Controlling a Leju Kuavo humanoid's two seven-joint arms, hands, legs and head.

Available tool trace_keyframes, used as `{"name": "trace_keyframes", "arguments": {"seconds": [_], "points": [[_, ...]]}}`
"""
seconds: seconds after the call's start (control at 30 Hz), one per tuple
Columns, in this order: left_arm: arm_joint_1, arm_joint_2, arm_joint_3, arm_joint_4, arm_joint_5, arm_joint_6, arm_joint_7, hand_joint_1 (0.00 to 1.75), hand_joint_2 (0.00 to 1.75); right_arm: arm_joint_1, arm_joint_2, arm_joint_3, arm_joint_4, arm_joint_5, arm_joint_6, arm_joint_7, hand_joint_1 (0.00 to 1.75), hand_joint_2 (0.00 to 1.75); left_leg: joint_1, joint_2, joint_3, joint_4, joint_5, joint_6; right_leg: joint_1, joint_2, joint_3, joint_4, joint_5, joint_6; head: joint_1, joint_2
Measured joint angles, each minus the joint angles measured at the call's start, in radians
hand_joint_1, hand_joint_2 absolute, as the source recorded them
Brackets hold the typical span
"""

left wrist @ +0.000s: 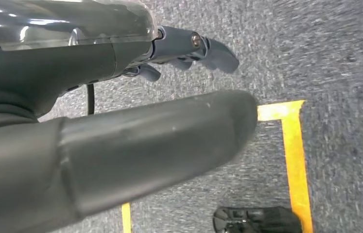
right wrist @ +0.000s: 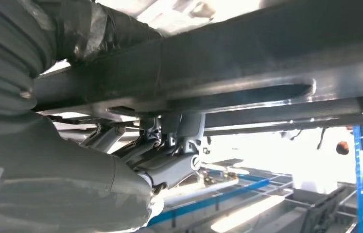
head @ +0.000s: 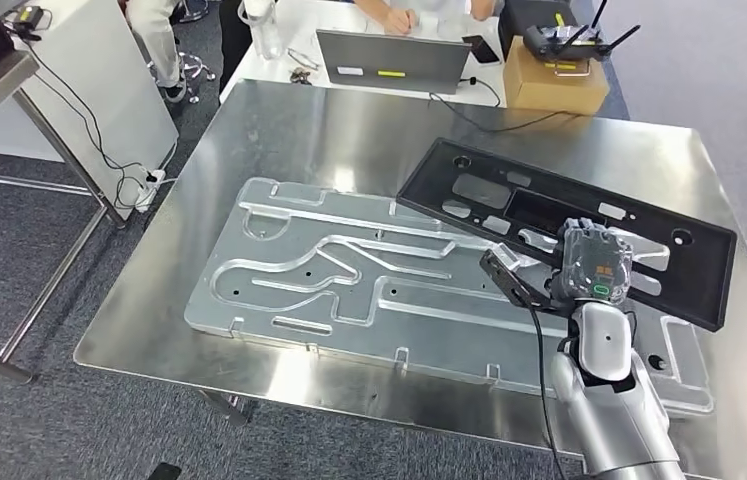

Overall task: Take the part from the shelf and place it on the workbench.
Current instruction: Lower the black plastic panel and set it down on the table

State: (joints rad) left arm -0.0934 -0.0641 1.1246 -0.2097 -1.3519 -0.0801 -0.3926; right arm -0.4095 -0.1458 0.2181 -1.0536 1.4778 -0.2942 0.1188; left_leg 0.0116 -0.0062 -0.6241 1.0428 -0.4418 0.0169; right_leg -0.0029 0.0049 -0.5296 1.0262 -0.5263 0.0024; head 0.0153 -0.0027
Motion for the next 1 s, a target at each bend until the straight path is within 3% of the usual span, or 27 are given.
{"name": "trace_keyframes", "arguments": {"seconds": [0.07,0.1,0.17,0.2,0.23,0.27,0.33,0.4,0.47,0.57,0.63,0.7,0.73,0.77,0.87,0.93,1.0], "points": [[0.000,0.000,-0.001,0.000,0.000,0.000,0.000,0.00,0.00,-0.002,0.000,0.003,0.001,0.000,0.000,-0.001,1.75,1.75,0.004,0.000,0.015,-0.012,-0.005,0.012,-0.002,-0.001,-0.006,0.025,-0.017,0.010,0.001,0.000],[-0.001,0.000,-0.001,0.000,0.000,0.000,-0.001,0.00,0.00,-0.006,0.000,0.004,0.001,0.000,0.000,-0.002,1.75,1.75,0.006,0.000,0.024,-0.017,-0.008,0.017,-0.003,-0.001,-0.027,0.068,-0.034,0.015,0.001,0.000],[-0.002,0.000,-0.002,0.000,0.000,0.000,-0.001,0.00,0.00,-0.011,0.000,0.006,0.003,0.000,0.000,-0.004,1.75,1.75,0.005,-0.001,0.034,-0.019,-0.017,0.023,-0.006,-0.002,-0.112,0.202,-0.073,0.021,0.002,0.000],[-0.002,0.000,-0.002,0.000,0.000,0.000,-0.001,0.00,0.00,-0.011,0.001,0.008,0.005,0.000,0.000,-0.004,1.75,1.75,0.005,-0.001,0.040,-0.019,-0.023,0.024,-0.007,-0.003,-0.156,0.257,-0.079,0.022,0.002,0.000],[-0.002,0.000,-0.002,0.000,-0.001,0.000,0.000,0.00,0.00,-0.011,0.004,0.011,0.009,0.000,0.002,-0.005,1.75,1.75,0.005,-0.002,0.048,-0.019,-0.029,0.024,-0.007,-0.003,-0.184,0.279,-0.064,0.021,0.002,0.000],[-0.001,0.000,-0.002,0.000,-0.002,0.000,0.000,0.00,0.00,-0.012,0.007,0.016,0.013,0.000,0.003,-0.006,1.75,1.75,0.004,-0.004,0.057,-0.019,-0.036,0.023,-0.008,-0.003,-0.194,0.264,-0.029,0.018,0.002,0.000],[-0.002,0.000,-0.003,0.000,-0.003,0.001,0.000,0.00,0.00,-0.018,0.017,0.029,0.020,0.001,0.006,-0.009,1.75,1.75,0.004,-0.005,0.080,-0.020,-0.053,0.018,-0.004,-0.002,-0.167,0.151,0.071,0.006,0.002,0.000],[-0.007,-0.002,-0.004,0.000,-0.005,0.002,0.001,0.00,0.00,-0.027,0.028,0.045,0.026,0.000,0.010,-0.015,1.75,1.75,0.002,-0.005,0.094,-0.022,-0.065,0.009,0.005,-0.002,-0.134,0.060,0.123,-0.009,0.002,0.000],[-0.010,-0.004,-0.004,0.001,-0.006,0.003,0.002,0.00,0.00,-0.033,0.039,0.061,0.033,-0.006,0.016,-0.028,1.75,1.75,0.002,-0.006,0.098,-0.027,-0.068,-0.003,0.011,-0.003,-0.123,0.038,0.118,-0.019,0.003,0.000],[-0.011,-0.004,-0.004,0.001,-0.006,0.000,-0.003,0.00,0.00,-0.033,0.066,0.091,0.042,-0.021,0.026,-0.081,1.75,1.75,0.001,-0.003,0.094,-0.012,-0.088,-0.019,0.000,-0.003,-0.100,-0.002,0.108,-0.030,0.003,0.000],[-0.013,-0.005,-0.004,0.001,-0.006,-0.002,-0.007,0.00,0.00,-0.029,0.098,0.128,0.051,-0.023,0.023,-0.107,1.75,1.75,0.003,0.000,0.047,0.083,-0.134,-0.025,-0.003,-0.001,-0.087,-0.020,0.102,-0.038,0.002,0.000],[-0.015,-0.004,-0.004,0.001,-0.006,-0.002,-0.008,0.00,0.00,-0.020,0.131,0.173,0.062,-0.020,0.018,-0.107,1.75,1.75,0.004,0.000,-0.027,0.211,-0.173,-0.032,-0.002,0.001,-0.082,-0.021,0.096,-0.041,0.002,0.000],[-0.015,-0.004,-0.004,0.001,-0.006,-0.002,-0.008,0.00,0.00,-0.014,0.144,0.192,0.068,-0.021,0.017,-0.106,1.75,1.75,0.004,0.000,-0.053,0.243,-0.170,-0.034,-0.002,0.001,-0.078,-0.019,0.091,-0.040,0.002,0.000],[-0.015,-0.004,-0.004,0.001,-0.006,-0.002,-0.008,0.00,0.00,-0.009,0.154,0.206,0.072,-0.022,0.017,-0.105,1.75,1.75,0.005,0.000,-0.060,0.236,-0.145,-0.036,-0.002,0.000,-0.074,-0.016,0.086,-0.039,0.002,0.000],[-0.014,-0.004,-0.004,0.001,-0.006,-0.002,-0.008,0.00,0.00,-0.005,0.173,0.229,0.080,-0.032,0.016,-0.102,1.75,1.75,0.005,0.000,-0.005,0.068,-0.030,-0.036,-0.001,-0.001,-0.067,0.004,0.070,-0.030,0.002,0.000],[-0.014,-0.003,-0.004,0.001,-0.006,-0.003,-0.007,0.00,0.00,-0.006,0.181,0.241,0.084,-0.042,0.014,-0.100,1.75,1.75,0.002,-0.001,0.019,0.004,-0.012,-0.027,0.002,0.000,-0.075,0.017,0.065,-0.021,0.002,0.000],[-0.013,-0.004,-0.005,0.001,-0.004,-0.005,-0.007,0.00,0.00,-0.005,0.186,0.252,0.090,-0.052,0.011,-0.099,1.75,1.75,0.001,-0.002,0.019,-0.003,-0.015,-0.017,0.004,0.001,-0.082,0.020,0.068,-0.013,0.002,0.000]]}}
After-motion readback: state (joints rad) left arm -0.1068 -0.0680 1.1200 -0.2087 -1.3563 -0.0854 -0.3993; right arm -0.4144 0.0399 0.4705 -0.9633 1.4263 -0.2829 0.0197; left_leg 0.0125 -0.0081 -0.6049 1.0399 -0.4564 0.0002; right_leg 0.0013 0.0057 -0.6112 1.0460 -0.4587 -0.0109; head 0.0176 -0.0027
